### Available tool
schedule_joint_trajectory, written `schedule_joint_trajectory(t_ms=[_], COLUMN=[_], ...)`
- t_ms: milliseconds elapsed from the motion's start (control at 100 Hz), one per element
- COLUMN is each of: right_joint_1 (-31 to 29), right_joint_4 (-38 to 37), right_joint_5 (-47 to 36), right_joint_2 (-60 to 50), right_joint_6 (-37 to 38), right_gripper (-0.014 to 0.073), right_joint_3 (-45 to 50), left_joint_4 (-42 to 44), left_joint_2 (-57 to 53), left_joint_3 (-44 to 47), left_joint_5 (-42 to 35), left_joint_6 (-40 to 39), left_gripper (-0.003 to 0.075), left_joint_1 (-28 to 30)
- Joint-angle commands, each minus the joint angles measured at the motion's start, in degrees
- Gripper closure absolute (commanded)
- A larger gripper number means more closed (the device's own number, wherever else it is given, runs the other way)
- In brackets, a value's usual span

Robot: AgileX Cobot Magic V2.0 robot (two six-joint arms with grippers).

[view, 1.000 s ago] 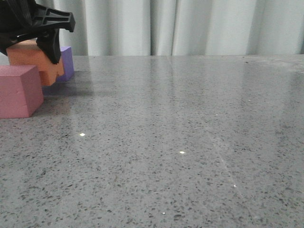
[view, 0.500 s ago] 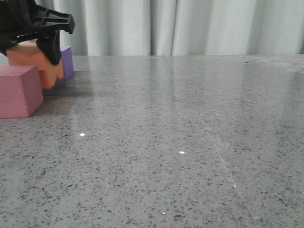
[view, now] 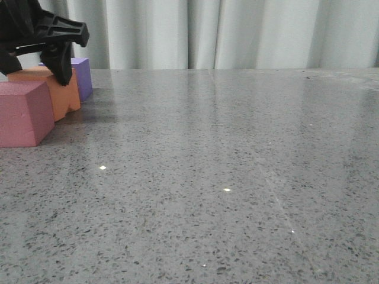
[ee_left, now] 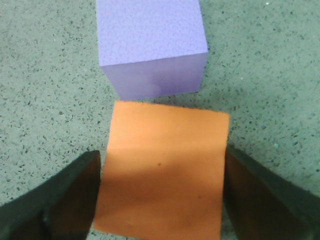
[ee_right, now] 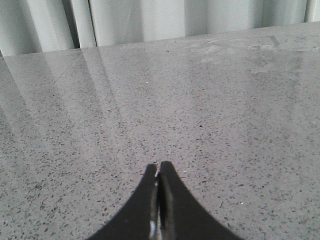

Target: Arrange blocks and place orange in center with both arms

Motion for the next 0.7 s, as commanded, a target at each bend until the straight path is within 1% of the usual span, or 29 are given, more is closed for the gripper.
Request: schedule_joint_trajectory(t_ms=[0, 130, 260, 370, 560, 630, 690], right_joint_1=[-0.49, -0.49, -0.49, -0.49, -0.49, -0.49, -0.49], right_joint_4=[-0.05, -0.05, -0.05, -0.05, -0.05, -0.05, -0.05], right_joint_5=[-4.93, -4.93, -4.93, -4.93, -4.93, -4.93, -4.93], right_joint_2=[-1.22, -1.22, -1.22, -1.22, -1.22, -1.22, -1.22], right_joint_6=[-0.44, -0.44, -0.44, -0.44, -0.44, -0.44, -0.44], right_gripper=[0.0661, 0.0661, 0.0661, 0.0661, 0.0661, 0.0661, 0.0661], right_joint_3=[-0.82, -0.82, -0.82, -0.82, -0.82, -0.82, -0.82], left_joint_4=[-0.42, -1.82, -2.04, -2.04, -1.68, -1.68, -1.65], left_joint_2=[-3.12, -5.81, -9.15, -12.13, -17.80, -19.77, -21.99], left_joint_3=[-3.51, -6.25, -9.01, -9.27, -9.14, -8.35, -7.15], left_joint_5=[-1.34, -0.61, 3.74, 6.11, 6.25, 6.25, 6.12], left_joint_6=[0.62, 2.92, 4.96, 6.52, 6.78, 6.78, 6.66], left_gripper=[0.0250, 0.0250, 0.0250, 0.0250, 0.0251, 0.0281, 0.0339], left_joint_1=[0.26, 0.26, 0.26, 0.26, 0.26, 0.26, 0.26])
